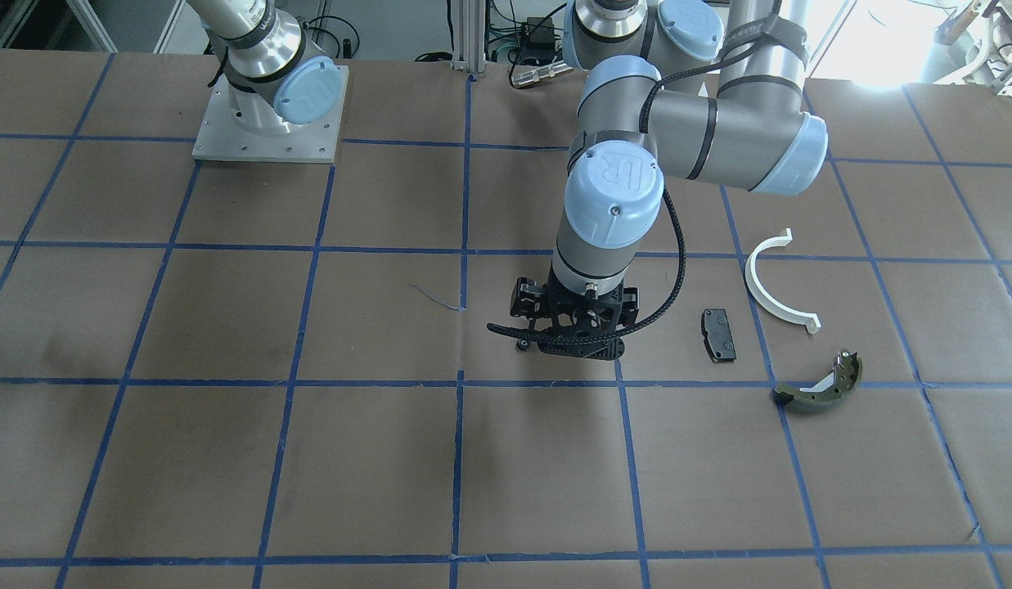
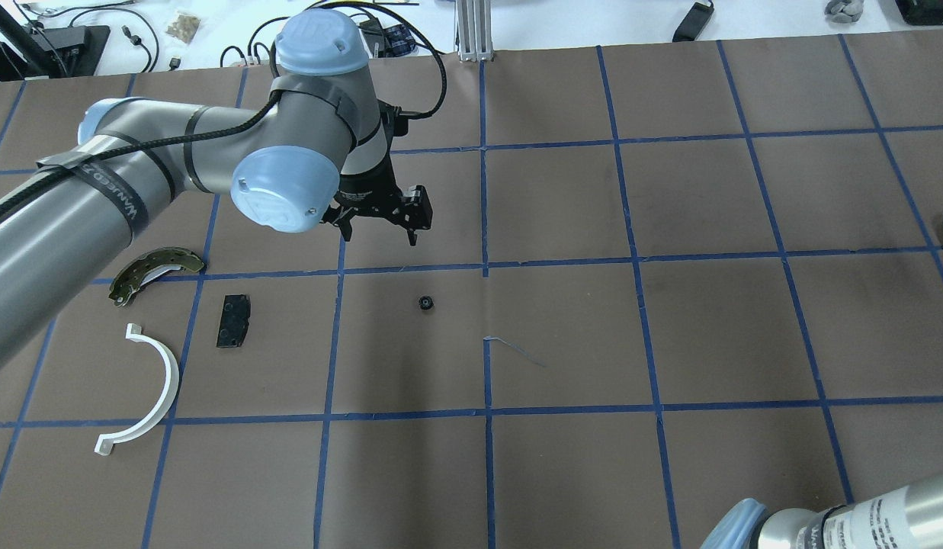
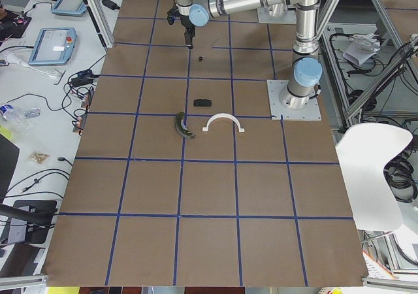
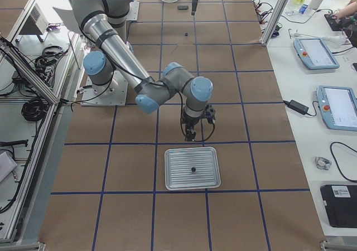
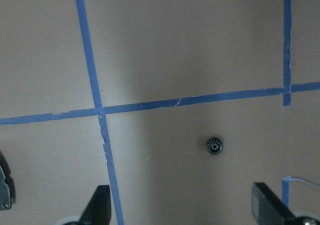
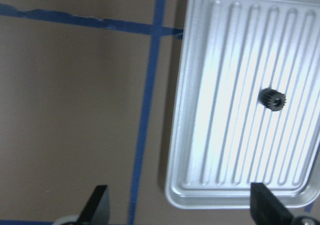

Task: Place bearing gear from tray to pile

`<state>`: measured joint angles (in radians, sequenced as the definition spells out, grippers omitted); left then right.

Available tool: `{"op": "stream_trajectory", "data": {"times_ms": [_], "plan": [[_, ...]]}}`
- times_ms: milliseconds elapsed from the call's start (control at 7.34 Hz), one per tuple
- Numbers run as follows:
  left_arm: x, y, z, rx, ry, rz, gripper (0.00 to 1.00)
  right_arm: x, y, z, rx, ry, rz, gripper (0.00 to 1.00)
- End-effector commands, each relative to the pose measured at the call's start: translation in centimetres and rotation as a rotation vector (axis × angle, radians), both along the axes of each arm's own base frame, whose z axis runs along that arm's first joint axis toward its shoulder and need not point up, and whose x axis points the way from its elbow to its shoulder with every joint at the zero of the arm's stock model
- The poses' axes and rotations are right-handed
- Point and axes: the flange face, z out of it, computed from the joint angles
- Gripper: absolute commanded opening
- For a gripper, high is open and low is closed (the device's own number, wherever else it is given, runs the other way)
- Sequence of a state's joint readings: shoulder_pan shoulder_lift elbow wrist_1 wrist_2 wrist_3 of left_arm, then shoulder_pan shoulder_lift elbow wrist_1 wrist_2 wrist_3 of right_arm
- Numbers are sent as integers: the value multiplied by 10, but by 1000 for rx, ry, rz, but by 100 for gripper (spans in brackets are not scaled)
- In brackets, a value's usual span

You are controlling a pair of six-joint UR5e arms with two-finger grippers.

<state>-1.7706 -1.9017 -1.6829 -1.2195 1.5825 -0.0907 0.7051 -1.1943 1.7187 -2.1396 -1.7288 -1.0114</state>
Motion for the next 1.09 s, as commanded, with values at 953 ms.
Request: {"op": "stream_trajectory", "data": {"times_ms": [953], "plan": [[-27, 50, -108, -51, 36, -4, 100, -102, -15, -72, -89, -104, 35, 82]]}}
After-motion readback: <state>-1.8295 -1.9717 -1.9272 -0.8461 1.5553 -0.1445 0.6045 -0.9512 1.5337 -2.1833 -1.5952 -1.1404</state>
